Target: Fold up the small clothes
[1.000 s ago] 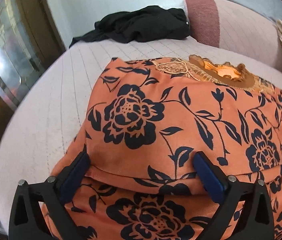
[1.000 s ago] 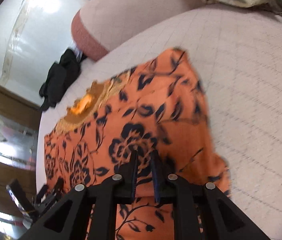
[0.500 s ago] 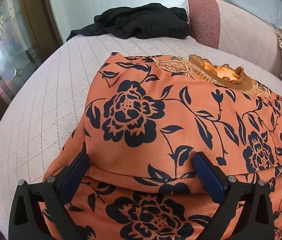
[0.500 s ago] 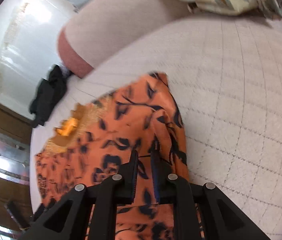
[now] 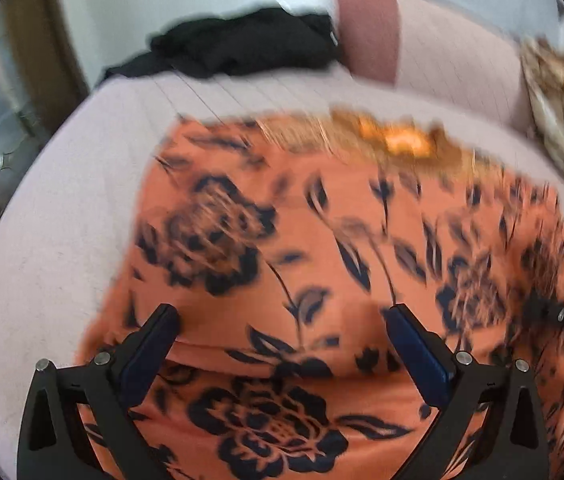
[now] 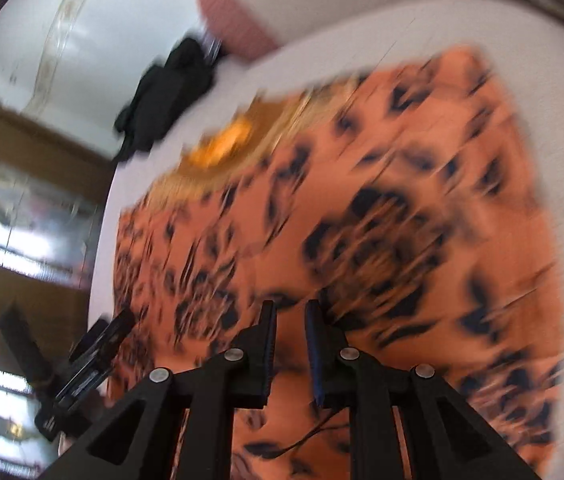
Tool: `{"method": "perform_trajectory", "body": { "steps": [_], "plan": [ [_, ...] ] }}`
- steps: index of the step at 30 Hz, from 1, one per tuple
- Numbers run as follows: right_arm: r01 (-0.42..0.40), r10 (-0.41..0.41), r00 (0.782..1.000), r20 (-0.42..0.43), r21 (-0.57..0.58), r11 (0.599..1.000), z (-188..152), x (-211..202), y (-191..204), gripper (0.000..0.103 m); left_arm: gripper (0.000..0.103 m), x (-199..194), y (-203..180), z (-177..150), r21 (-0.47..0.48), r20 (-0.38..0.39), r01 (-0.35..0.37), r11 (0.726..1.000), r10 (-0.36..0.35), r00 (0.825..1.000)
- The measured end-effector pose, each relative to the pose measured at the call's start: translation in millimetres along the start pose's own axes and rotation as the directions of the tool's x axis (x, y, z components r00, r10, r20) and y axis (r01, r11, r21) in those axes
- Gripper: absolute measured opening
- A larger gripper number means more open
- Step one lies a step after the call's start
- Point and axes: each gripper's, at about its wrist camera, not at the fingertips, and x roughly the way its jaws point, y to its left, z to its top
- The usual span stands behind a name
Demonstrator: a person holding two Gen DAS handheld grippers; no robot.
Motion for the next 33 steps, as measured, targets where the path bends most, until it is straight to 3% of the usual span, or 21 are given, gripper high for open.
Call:
{"method": "perform_trajectory", "body": {
  "steps": [1,4,7,12,16,19,24,26,30,33],
  "plan": [
    [0.025,-0.026,1.0,-0.004,-0.031,0.999,-4,2,5,0.02,0.103,3,-5,-2,0.032,0.003,-0.035,0.999,0.035,0.999],
    [0.047,-0.048,0.999,-0.006,-0.094,0.994,0,-3,16,0.02,0.103,-3,-7,0,0.04,0.026,-0.034,0.999,0.033,0.999],
    [0.044,-0.041,0.995,0.093,-0.034,0.998,16,-19,0,0.02,0.103,-5,-6,1,0.026,0.039,0.001,1.0,-0.002,0.999],
    [0.187,-0.204,0.952,0.229,0.096,0.978,37,-36,-48,0.02,0.103,-6,-7,-3,0.05,0.051,-0.02,0.999,0.017,0.999],
    [0.145,-0.179,0.951,0.252,0.147,0.978,40,-48,-59,0.021,0.103,-5,-8,-1,0.046,0.059,-0.018,0.999,0.015,0.998],
    [0.168,-0.18,0.943,0.28,0.066,0.983,38,-53,-40,0.022,0.103,-4,-7,-1,0.048,0.058,-0.026,0.999,0.023,0.998],
    [0.238,-0.241,0.954,0.175,0.038,0.97,36,-27,-40,0.022,0.103,-3,-7,-2,0.049,0.055,-0.032,0.998,0.03,0.998],
    [0.24,-0.243,0.952,0.187,0.042,0.97,36,-27,-36,0.022,0.103,-3,-6,-2,0.047,0.055,-0.036,0.998,0.033,0.998],
    [0.145,-0.146,0.973,0.176,0.018,0.989,30,-34,-20,0.022,0.103,-3,-6,-2,0.043,0.054,-0.04,0.998,0.037,0.998],
    [0.088,-0.084,0.989,0.119,-0.024,0.996,22,-23,-6,0.022,0.103,-2,-7,-2,0.044,0.052,-0.042,0.998,0.04,0.998]
  ]
}}
